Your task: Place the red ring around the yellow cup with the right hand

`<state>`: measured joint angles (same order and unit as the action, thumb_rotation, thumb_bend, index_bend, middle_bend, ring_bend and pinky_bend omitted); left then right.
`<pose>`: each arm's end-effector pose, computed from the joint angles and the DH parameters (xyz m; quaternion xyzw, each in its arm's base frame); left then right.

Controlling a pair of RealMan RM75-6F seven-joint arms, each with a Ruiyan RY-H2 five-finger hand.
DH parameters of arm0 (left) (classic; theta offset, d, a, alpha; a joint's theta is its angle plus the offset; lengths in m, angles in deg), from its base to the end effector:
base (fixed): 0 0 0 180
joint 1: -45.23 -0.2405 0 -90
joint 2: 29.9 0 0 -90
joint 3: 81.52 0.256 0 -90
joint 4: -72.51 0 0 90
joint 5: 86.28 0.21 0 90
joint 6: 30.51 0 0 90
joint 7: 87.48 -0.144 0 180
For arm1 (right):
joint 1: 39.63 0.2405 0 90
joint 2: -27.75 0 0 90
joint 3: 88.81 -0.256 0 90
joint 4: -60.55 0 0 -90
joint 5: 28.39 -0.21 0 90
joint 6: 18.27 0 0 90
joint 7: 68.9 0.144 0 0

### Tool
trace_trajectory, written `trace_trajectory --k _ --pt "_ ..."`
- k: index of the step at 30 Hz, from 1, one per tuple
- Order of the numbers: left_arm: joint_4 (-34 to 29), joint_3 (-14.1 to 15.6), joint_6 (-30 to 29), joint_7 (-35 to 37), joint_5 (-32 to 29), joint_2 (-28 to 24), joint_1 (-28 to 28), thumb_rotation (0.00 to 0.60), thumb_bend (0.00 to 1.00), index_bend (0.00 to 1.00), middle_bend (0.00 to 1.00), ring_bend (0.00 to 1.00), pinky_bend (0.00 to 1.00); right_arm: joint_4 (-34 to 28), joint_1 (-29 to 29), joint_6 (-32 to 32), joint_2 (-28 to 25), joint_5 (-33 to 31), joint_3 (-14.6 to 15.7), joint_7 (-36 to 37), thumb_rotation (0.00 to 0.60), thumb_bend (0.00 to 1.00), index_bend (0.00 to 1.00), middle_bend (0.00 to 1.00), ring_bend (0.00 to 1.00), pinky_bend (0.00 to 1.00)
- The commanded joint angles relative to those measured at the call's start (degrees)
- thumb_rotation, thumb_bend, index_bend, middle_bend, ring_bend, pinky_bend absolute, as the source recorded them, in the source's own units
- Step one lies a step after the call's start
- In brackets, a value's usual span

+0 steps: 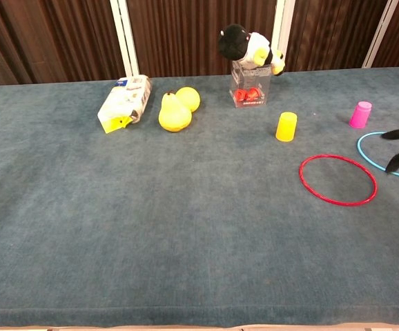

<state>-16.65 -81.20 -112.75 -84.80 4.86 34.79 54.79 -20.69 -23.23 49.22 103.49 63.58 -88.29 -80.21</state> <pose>-0.3023 0.1943 0.1420 -0.6547 -0.3725 -0.3925 0.5277 -0.2969 -0.2235 0.0566 0.7655 -0.3170 0.2910 0.4784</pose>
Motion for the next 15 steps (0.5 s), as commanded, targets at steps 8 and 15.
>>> trace_trajectory --k 8,15 --pt "-0.01 0.25 -0.89 0.71 0.10 -0.63 -0.61 0.600 0.46 0.00 0.00 0.00 0.04 12.29 5.61 -4.11 8.63 0.18 -0.80 8.58 0.600 0.39 0.58 0.01 0.00 0.00" --pt "-0.12 0.24 -1.60 1.05 0.02 -0.98 -1.11 0.600 0.47 0.00 0.00 0.00 0.04 16.41 7.94 -5.57 11.74 0.12 -0.97 10.57 0.600 0.45 0.61 0.02 0.00 0.00"
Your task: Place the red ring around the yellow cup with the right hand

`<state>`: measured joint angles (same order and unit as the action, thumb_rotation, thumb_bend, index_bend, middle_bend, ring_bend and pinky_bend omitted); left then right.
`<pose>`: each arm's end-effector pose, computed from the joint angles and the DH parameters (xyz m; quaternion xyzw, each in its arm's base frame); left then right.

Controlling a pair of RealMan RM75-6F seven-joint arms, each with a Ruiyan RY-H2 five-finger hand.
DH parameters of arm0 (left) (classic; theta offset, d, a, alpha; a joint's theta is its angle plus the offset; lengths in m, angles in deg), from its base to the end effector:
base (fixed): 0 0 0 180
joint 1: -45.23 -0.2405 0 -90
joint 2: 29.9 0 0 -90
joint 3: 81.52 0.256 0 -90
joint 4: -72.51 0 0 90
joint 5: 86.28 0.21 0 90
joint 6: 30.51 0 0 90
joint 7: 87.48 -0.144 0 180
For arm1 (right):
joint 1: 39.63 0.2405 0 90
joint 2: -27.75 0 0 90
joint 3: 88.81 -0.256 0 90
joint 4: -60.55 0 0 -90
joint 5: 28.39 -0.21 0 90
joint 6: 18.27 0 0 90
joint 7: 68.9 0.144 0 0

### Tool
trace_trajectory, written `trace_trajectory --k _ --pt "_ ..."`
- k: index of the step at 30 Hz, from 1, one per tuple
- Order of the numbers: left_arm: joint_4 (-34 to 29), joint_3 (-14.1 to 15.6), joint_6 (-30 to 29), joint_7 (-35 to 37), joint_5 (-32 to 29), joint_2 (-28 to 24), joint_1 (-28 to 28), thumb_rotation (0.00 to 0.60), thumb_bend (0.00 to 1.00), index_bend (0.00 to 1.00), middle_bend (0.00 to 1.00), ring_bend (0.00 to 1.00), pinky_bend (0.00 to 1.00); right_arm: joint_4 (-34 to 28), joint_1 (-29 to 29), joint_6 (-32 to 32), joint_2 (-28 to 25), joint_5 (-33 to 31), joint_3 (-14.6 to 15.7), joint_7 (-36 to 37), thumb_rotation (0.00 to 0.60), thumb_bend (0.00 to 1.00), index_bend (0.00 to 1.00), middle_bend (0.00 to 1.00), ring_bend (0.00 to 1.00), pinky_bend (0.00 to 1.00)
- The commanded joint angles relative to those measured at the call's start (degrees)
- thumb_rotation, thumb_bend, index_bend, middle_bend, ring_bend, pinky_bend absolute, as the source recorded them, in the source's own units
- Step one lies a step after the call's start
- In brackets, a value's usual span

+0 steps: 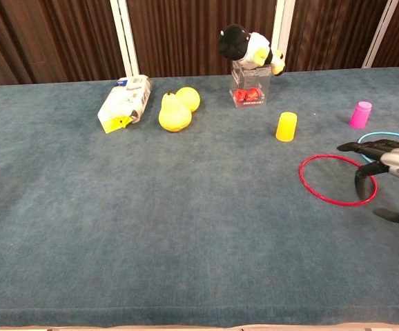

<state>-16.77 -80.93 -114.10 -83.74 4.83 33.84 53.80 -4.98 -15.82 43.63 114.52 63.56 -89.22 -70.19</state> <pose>-0.3057 0.1884 0.1497 -0.6467 -0.3748 -0.3949 0.5342 -0.2965 -0.2716 0.0078 0.7762 -0.3315 0.3053 0.4410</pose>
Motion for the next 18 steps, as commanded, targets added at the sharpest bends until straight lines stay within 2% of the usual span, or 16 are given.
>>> trace_trajectory --k 1,8,18 --pt "0.04 -0.05 -0.43 -0.06 0.10 -0.01 -0.19 0.600 0.47 0.00 0.00 0.00 0.04 0.93 0.64 0.14 0.90 0.21 0.00 0.76 0.600 0.45 0.61 0.03 0.00 0.00" --pt "0.21 -0.01 -0.44 0.34 0.13 -0.15 -0.29 0.600 0.49 0.00 0.00 0.00 0.04 2.23 1.22 0.09 1.63 -0.26 0.30 1.10 0.600 0.45 0.63 0.03 0.00 0.00" --pt "0.12 -0.09 -0.30 -0.35 0.05 -0.02 -0.30 0.600 0.56 0.00 0.00 0.00 0.04 4.10 1.72 -0.23 2.48 -1.19 0.66 2.06 0.600 0.46 0.65 0.04 0.00 0.00"
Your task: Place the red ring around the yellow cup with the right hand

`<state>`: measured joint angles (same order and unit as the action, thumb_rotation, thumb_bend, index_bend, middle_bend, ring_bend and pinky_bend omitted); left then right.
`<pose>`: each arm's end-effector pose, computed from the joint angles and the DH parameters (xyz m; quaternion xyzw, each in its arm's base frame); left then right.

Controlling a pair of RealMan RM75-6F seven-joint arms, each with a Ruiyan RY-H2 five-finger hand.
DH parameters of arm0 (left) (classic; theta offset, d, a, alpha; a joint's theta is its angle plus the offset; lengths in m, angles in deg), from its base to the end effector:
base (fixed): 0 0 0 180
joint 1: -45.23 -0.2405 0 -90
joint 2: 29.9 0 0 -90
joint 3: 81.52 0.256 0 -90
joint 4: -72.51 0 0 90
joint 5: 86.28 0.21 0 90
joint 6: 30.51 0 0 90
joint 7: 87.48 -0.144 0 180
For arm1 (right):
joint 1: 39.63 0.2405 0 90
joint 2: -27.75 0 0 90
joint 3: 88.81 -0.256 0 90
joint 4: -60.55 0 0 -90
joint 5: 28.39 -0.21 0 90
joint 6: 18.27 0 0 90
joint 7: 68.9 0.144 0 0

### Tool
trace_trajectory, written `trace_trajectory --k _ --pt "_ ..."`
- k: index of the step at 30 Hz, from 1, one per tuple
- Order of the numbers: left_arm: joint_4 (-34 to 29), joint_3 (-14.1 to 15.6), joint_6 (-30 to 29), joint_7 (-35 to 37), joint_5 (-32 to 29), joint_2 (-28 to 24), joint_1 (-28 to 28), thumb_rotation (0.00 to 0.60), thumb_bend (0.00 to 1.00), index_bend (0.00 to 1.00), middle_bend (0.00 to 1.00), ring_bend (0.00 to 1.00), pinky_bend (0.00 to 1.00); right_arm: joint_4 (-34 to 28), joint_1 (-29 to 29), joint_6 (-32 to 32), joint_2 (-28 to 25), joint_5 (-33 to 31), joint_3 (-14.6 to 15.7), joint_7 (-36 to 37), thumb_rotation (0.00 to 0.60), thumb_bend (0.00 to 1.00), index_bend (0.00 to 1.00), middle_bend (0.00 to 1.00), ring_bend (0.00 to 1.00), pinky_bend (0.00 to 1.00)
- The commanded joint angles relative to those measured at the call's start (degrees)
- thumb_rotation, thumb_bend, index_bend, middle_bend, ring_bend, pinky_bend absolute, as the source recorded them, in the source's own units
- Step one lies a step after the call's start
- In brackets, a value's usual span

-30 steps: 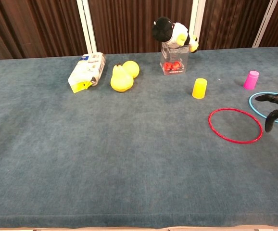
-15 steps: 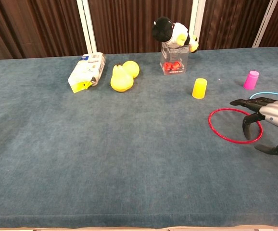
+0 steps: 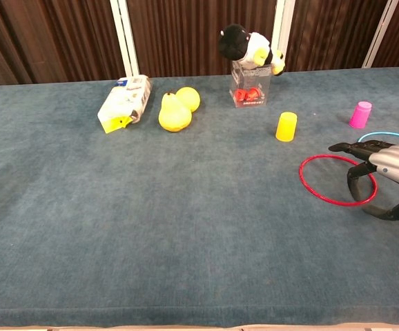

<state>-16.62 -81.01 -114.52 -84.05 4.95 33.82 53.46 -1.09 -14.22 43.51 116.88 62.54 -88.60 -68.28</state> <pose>-0.3064 0.1870 0.1511 -0.6461 -0.3712 -0.3942 0.5379 -0.2982 -0.2811 0.0002 0.7748 -0.3334 0.3061 0.4414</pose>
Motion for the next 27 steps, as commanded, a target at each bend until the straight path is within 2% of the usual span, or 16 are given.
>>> trace_trajectory --k 1,18,27 --pt "-0.05 -0.04 0.15 0.00 -0.09 -0.01 0.06 0.600 0.56 0.00 0.00 0.00 0.04 0.33 0.17 -0.17 0.18 -0.25 0.05 0.18 0.600 0.46 0.65 0.04 0.00 0.00" --pt "0.00 0.03 -0.13 0.36 0.24 -0.16 -0.11 0.600 0.56 0.00 0.00 0.00 0.04 0.98 0.50 -0.56 0.75 -1.35 0.64 -0.46 0.600 0.48 0.69 0.04 0.00 0.00" --pt "-0.02 -0.02 -0.22 0.62 0.12 -0.25 -0.24 0.600 0.56 0.00 0.00 0.00 0.04 1.01 0.68 -0.77 0.64 -1.77 0.78 -0.11 0.600 0.53 0.72 0.06 0.00 0.00"
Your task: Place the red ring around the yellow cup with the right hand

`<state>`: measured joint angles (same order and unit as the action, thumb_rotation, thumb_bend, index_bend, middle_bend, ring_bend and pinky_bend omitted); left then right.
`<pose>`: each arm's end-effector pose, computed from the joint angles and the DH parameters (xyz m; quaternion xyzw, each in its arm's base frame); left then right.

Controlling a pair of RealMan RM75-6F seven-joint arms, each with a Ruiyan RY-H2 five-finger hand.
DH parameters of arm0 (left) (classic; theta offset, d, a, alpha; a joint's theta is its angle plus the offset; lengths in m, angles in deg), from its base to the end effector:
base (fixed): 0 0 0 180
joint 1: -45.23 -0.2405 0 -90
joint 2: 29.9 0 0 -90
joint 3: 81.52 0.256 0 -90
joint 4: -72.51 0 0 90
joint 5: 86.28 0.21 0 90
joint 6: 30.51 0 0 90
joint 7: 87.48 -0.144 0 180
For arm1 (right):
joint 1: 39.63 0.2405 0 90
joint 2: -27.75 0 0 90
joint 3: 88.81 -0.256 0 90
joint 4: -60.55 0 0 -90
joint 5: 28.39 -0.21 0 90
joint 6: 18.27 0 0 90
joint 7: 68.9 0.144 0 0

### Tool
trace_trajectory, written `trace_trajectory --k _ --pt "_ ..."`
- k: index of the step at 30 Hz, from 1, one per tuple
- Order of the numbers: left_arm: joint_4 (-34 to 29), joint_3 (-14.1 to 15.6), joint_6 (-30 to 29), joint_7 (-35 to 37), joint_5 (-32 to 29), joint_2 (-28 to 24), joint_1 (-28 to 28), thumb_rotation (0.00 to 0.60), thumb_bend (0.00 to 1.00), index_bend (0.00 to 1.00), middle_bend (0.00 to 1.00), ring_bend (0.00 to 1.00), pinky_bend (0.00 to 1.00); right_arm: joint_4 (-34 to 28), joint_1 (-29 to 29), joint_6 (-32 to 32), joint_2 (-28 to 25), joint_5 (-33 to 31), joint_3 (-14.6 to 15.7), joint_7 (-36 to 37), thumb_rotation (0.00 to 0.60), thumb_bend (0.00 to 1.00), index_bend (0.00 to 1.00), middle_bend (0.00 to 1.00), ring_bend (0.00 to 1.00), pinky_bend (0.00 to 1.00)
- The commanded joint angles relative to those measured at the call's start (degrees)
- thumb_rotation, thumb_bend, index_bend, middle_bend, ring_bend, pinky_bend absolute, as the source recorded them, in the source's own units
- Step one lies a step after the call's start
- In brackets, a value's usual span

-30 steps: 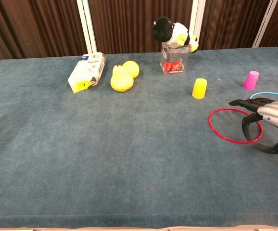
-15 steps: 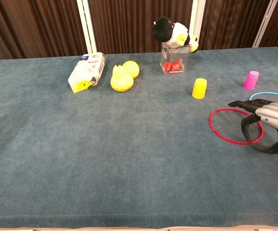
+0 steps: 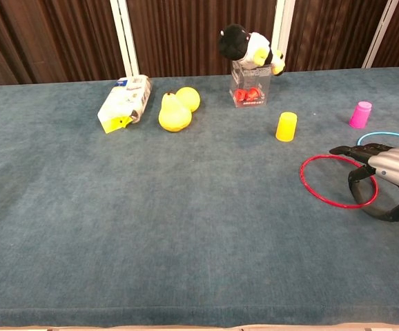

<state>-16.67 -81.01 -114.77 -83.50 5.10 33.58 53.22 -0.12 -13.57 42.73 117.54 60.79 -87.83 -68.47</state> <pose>-0.3068 0.1857 0.1528 -0.6441 -0.3729 -0.3965 0.5375 -0.3018 -0.2831 -0.0032 0.7746 -0.3395 0.2957 0.4442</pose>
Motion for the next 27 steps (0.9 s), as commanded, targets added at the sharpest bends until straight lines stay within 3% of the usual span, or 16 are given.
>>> trace_trajectory --k 1,14,22,27 --pt "0.02 -0.02 0.03 0.11 -0.05 -0.03 0.00 0.600 0.55 0.00 0.00 0.00 0.04 0.06 0.06 0.10 -0.03 0.00 -0.01 0.15 0.600 0.54 0.73 0.06 0.00 0.00" --pt "0.03 -0.11 -0.04 0.56 -0.06 -0.21 -0.05 0.600 0.57 0.00 0.00 0.00 0.04 3.14 0.41 8.25 1.61 2.37 -2.22 4.48 0.600 0.55 0.84 0.11 0.00 0.00" --pt "0.08 -0.07 0.09 0.50 0.03 -0.10 0.00 0.600 0.57 0.00 0.00 0.00 0.04 0.82 2.55 12.08 0.62 2.12 -6.35 4.45 0.600 0.55 0.86 0.13 0.00 0.00" --pt "0.00 -0.05 0.73 0.15 -0.15 -0.02 0.25 0.600 0.57 0.00 0.00 0.00 0.04 0.22 6.90 7.79 0.49 -1.01 -10.59 1.63 0.600 0.55 0.86 0.13 0.00 0.00"
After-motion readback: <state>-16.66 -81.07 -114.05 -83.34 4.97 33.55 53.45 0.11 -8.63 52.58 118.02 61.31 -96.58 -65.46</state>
